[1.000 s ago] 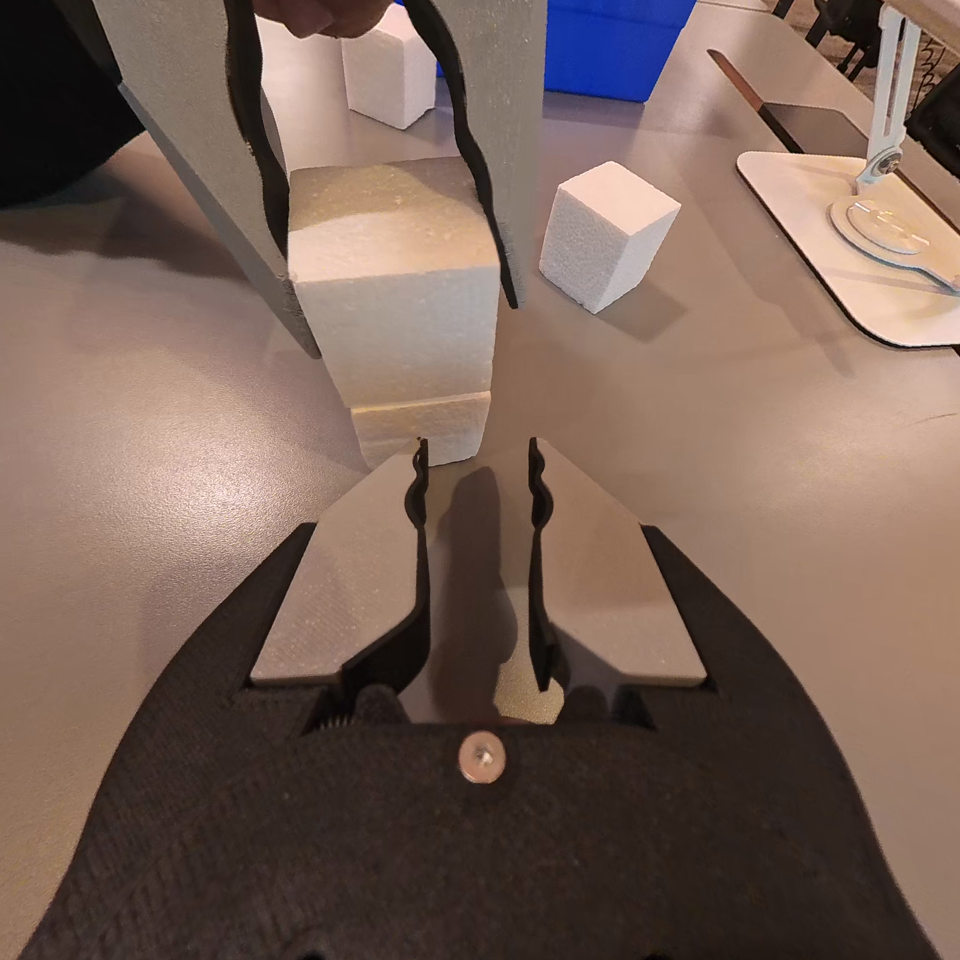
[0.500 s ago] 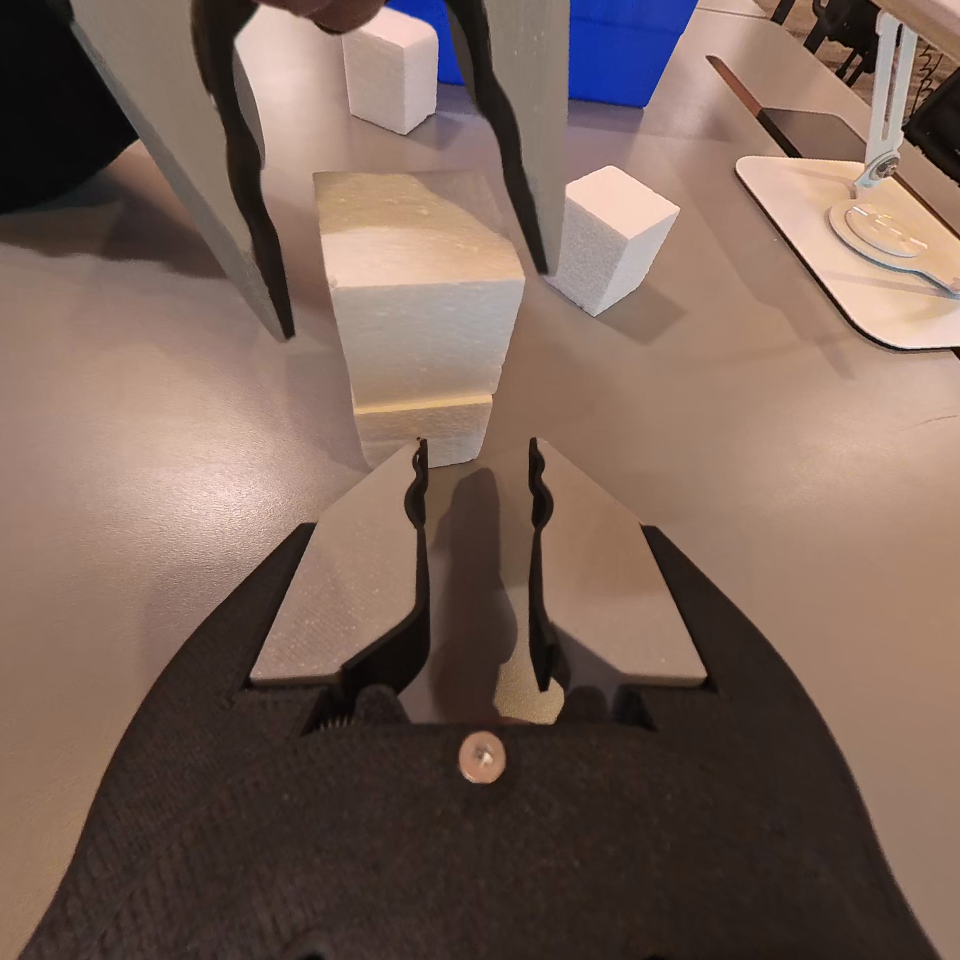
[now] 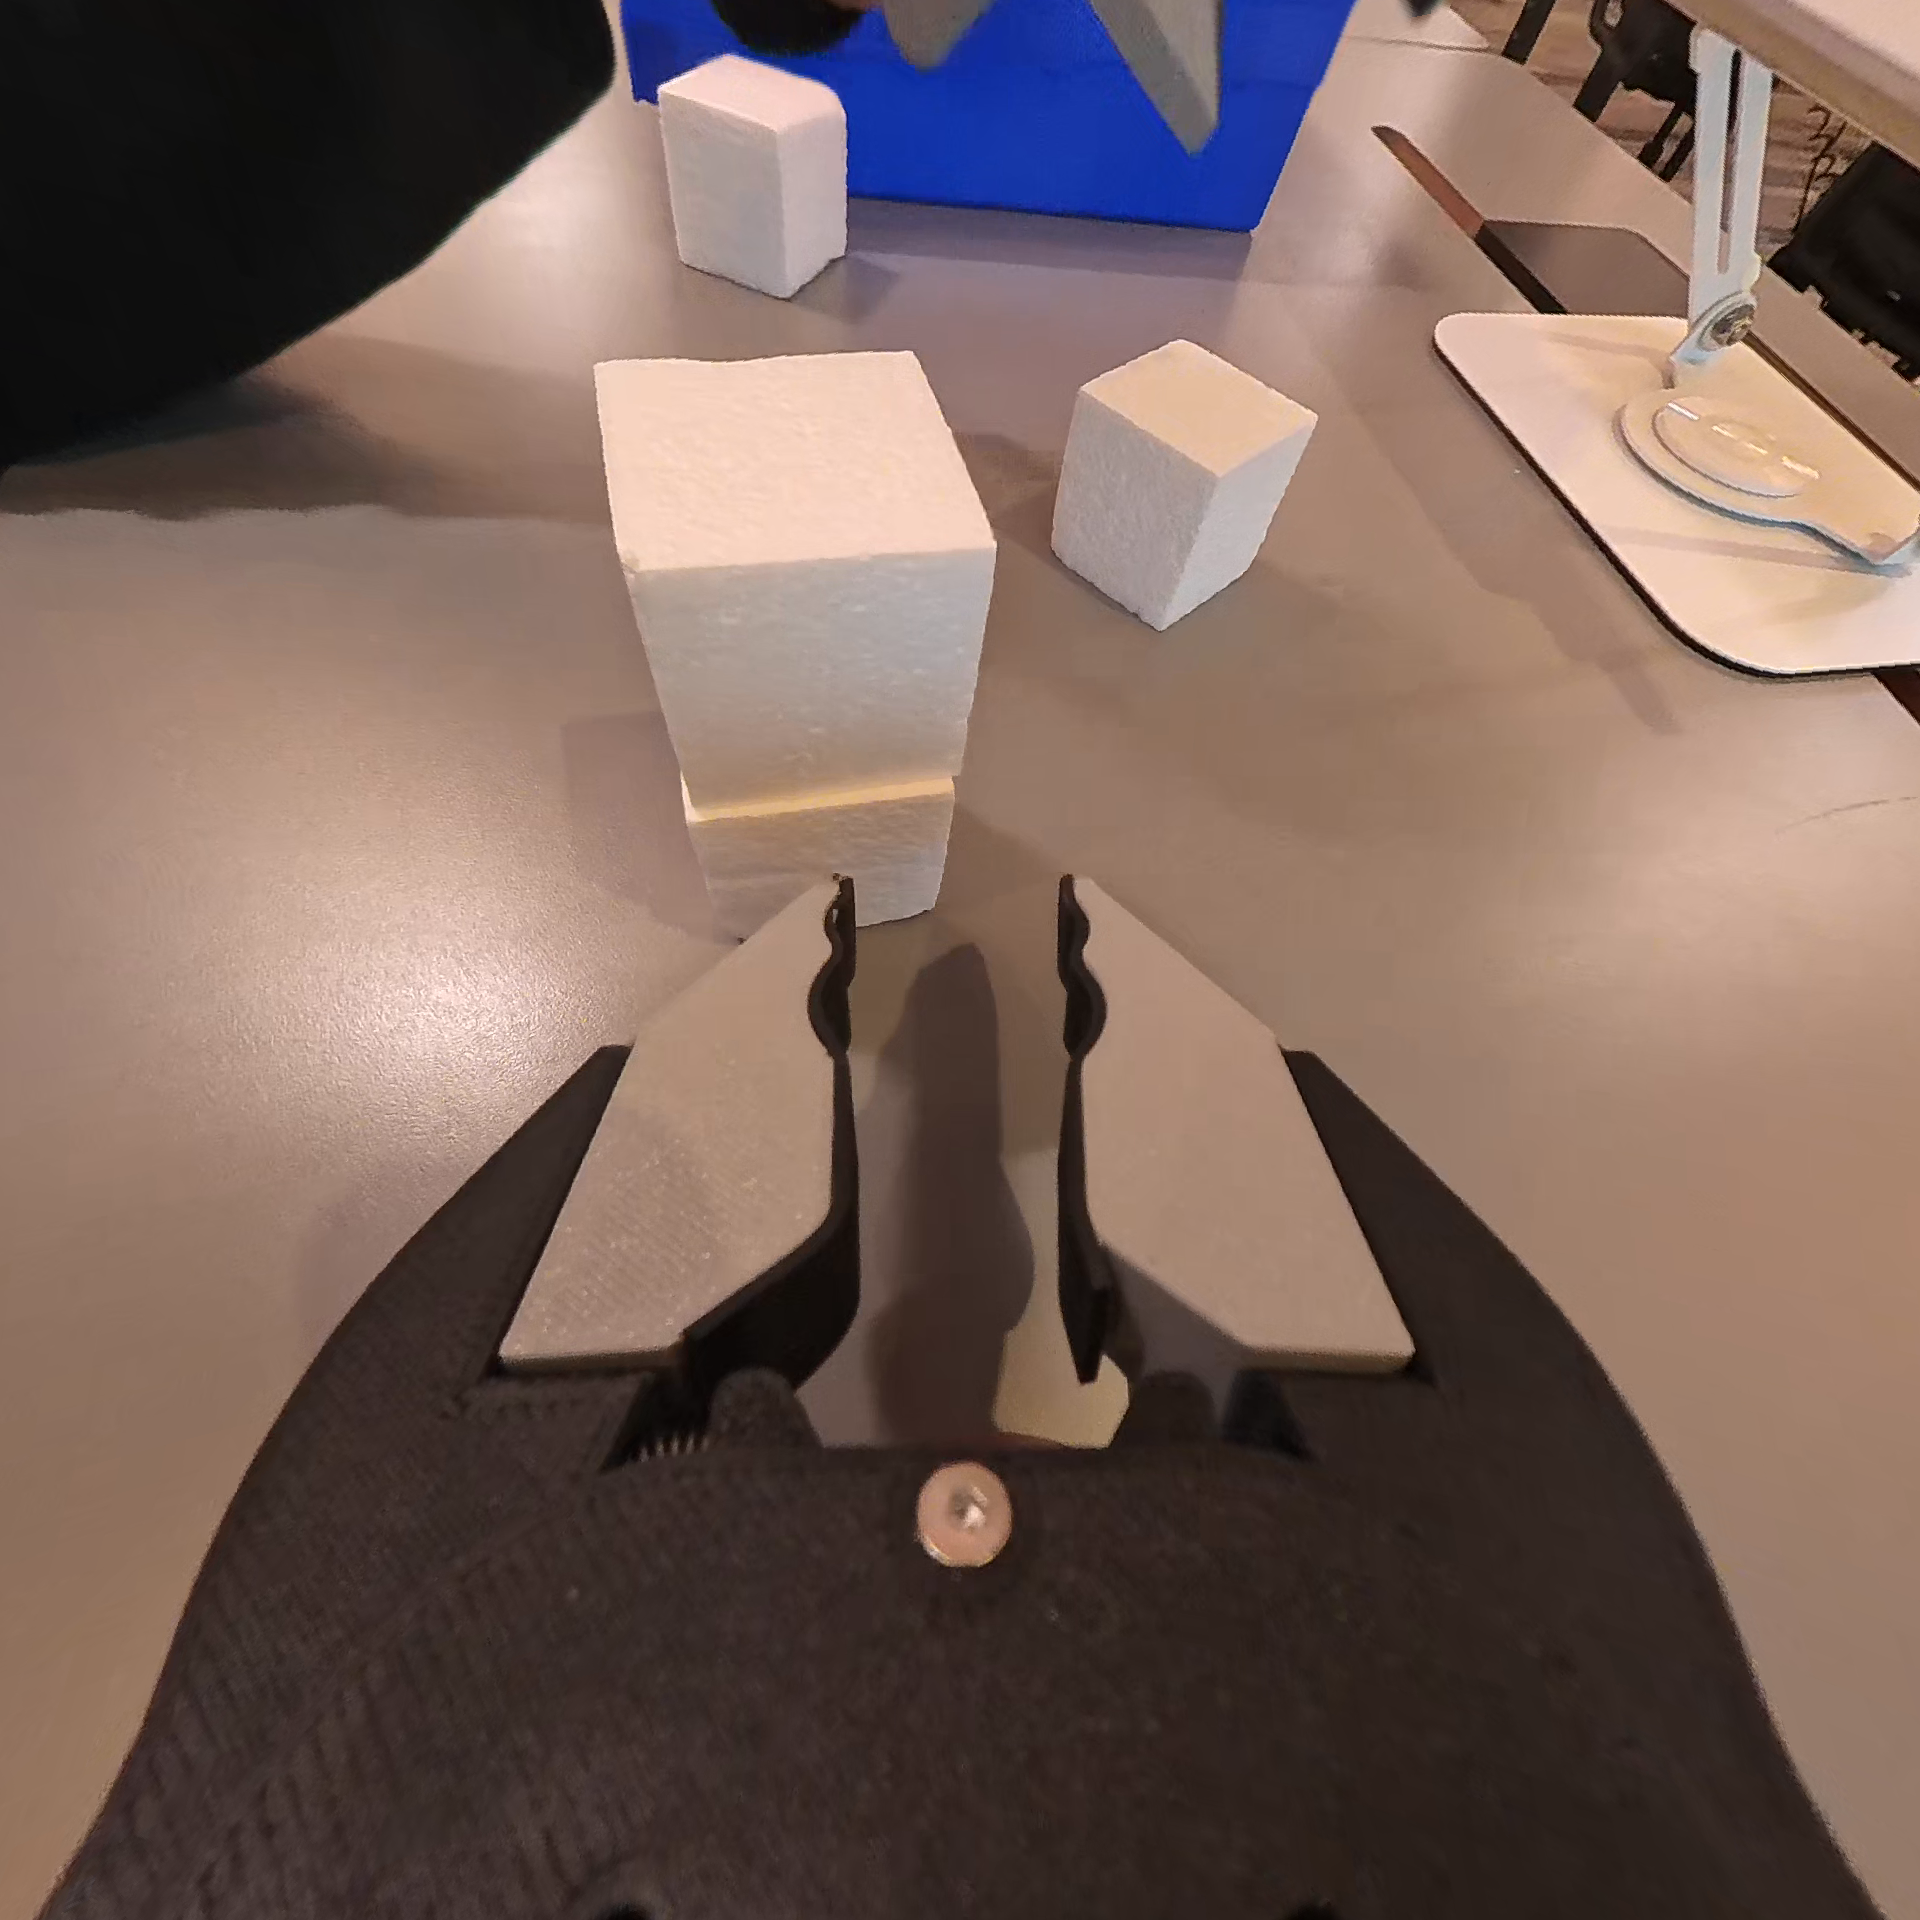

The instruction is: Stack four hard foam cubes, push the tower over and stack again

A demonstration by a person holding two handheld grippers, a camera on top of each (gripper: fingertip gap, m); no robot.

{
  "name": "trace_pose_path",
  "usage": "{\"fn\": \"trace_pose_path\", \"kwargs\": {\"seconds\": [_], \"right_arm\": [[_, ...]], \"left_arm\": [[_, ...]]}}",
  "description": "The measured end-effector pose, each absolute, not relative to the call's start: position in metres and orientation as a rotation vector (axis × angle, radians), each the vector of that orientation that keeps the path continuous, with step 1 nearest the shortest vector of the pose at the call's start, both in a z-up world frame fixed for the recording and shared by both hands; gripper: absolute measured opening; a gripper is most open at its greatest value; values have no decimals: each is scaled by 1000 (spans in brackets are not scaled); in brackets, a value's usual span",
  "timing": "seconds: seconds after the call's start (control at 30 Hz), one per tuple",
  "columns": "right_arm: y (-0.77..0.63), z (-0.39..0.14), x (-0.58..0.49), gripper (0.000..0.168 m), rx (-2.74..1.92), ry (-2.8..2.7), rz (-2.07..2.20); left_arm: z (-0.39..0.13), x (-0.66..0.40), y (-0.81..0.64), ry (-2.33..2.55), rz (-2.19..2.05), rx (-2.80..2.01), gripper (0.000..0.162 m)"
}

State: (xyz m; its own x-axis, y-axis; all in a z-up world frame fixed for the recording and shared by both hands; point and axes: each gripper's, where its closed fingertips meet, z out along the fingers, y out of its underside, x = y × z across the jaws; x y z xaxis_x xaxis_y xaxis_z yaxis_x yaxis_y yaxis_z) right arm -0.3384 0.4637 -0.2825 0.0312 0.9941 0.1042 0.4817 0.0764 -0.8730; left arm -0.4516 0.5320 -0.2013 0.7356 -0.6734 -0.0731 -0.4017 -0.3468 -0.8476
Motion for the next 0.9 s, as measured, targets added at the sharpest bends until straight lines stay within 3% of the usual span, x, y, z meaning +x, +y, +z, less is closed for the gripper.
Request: {"fn": "trace_pose_path", "kwargs": {"seconds": [0.43,0.57,0.7,0.9], "right_arm": [[464,-283,-338,36,-1517,-1563,811],[464,-283,-338,36,-1517,-1562,811],[464,-283,-338,36,-1518,-1565,810],[464,-284,-338,36,-1521,-1566,806]], "left_arm": [[-283,-478,548,836,-275,-2250,73],[-303,-482,548,900,-201,-2295,56],[-292,-476,548,893,-246,-2256,56],[-231,-437,530,938,-475,-1989,56]]}}
